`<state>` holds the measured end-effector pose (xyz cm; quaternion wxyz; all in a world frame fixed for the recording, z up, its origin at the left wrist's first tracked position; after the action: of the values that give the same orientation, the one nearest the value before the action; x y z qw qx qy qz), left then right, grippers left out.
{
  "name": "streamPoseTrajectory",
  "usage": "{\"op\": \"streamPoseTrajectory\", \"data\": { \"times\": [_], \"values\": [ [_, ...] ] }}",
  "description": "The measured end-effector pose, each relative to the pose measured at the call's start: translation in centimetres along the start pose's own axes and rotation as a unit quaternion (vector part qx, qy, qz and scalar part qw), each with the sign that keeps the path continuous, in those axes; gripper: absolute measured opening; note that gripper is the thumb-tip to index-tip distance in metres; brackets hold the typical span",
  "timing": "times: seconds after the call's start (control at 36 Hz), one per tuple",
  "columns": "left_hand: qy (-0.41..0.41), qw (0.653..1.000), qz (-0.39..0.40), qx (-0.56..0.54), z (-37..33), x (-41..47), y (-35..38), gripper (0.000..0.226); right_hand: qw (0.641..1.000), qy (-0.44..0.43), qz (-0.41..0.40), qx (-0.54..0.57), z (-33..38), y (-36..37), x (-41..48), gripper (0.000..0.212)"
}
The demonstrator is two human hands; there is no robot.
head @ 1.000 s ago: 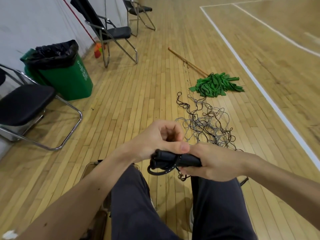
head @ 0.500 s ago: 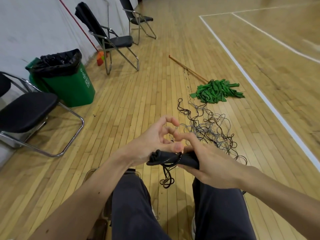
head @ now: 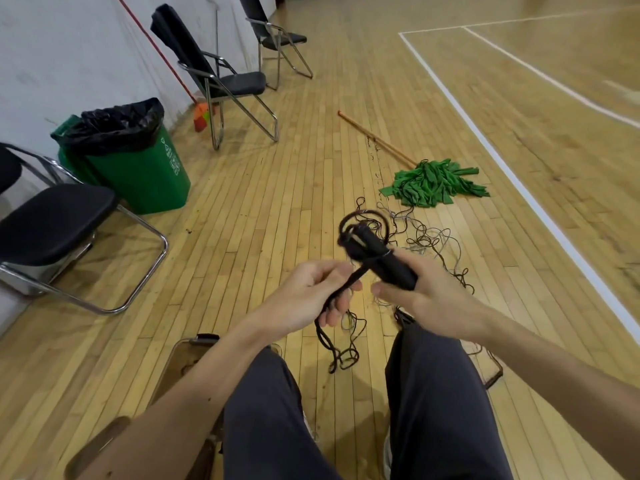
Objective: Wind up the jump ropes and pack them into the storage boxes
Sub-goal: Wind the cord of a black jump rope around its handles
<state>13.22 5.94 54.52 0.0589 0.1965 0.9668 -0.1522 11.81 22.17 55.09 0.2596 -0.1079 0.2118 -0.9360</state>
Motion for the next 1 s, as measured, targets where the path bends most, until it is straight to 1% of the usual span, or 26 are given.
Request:
{"op": "streamPoseTrajectory", "data": {
  "times": [0.06, 0.11, 0.19, 0.25, 0.33, 0.39, 0.5, 0.58, 0.67, 0.72, 0.81, 0.89, 0.94, 1.0],
  "values": [
    [-0.015, 1.0, 0.004, 0.02, 0.6, 0.0, -0.1, 0.033, 0.998, 0.05, -0.018, 0.043, -1.1, -0.9, 0.2, 0.019],
    [-0.024, 0.998, 0.012, 0.05, 1.0, 0.0, -0.1, 0.027, 0.992, 0.089, -0.009, 0.094, -2.2, -1.0, 0.3, 0.02],
    [-0.029, 0.99, 0.007, 0.138, 1.3, -0.1, 0.4, 0.023, 0.978, 0.132, 0.003, 0.161, -3.4, -0.5, 0.2, 0.021],
    [-0.011, 0.972, -0.003, 0.235, 1.0, -0.3, 0.7, 0.026, 0.969, 0.161, -0.003, 0.188, -4.2, -0.4, 0.3, 0.02],
    [0.028, 0.924, -0.01, 0.381, 0.2, -0.7, 1.1, 0.034, 0.96, 0.195, -0.012, 0.201, -5.2, -0.5, 0.4, 0.021],
    [0.042, 0.903, -0.015, 0.427, -0.3, -0.8, 1.1, 0.036, 0.953, 0.215, -0.014, 0.214, -6.0, -0.7, 0.3, 0.022],
    [0.064, 0.878, -0.03, 0.474, -1.5, -1.0, 1.1, 0.036, 0.935, 0.249, -0.02, 0.252, -7.3, -1.1, 0.1, 0.027],
    [0.062, 0.865, -0.034, 0.497, -2.0, -1.1, 1.0, 0.034, 0.926, 0.272, -0.053, 0.256, -8.2, -1.6, -0.1, 0.028],
    [0.064, 0.84, -0.031, 0.538, -2.4, -1.0, 1.0, 0.031, 0.924, 0.281, -0.061, 0.253, -8.7, -1.6, -0.3, 0.029],
    [0.094, 0.817, -0.036, 0.567, -3.3, -0.9, 1.2, 0.033, 0.927, 0.285, -0.049, 0.239, -8.8, -1.3, -0.5, 0.027],
    [0.165, 0.786, -0.032, 0.596, -5.2, -0.7, 1.4, 0.04, 0.934, 0.284, -0.023, 0.215, -8.7, -0.7, -0.7, 0.025],
    [0.217, 0.779, -0.004, 0.588, -6.9, -0.4, 1.4, 0.048, 0.947, 0.27, -0.018, 0.175, -8.4, -0.4, -0.9, 0.027],
    [0.244, 0.772, 0.003, 0.587, -8.0, -0.1, 1.3, 0.044, 0.955, 0.259, -0.011, 0.147, -8.0, 0.0, -1.1, 0.029],
    [0.272, 0.754, 0.004, 0.598, -9.2, 0.2, 1.2, 0.031, 0.96, 0.251, 0.007, 0.121, -7.4, 0.6, -1.3, 0.032]
  ]
}}
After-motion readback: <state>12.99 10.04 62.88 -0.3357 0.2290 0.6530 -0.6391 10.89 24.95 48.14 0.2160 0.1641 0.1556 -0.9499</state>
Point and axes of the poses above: each hand's wrist, its own x-axis towards the middle knuckle, its own y-axis out of the palm, z = x × y, the point moved 6 cm from there along x, towards the middle knuckle, and after that the axes turned 2 degrees about z, right-handed, at the moved point
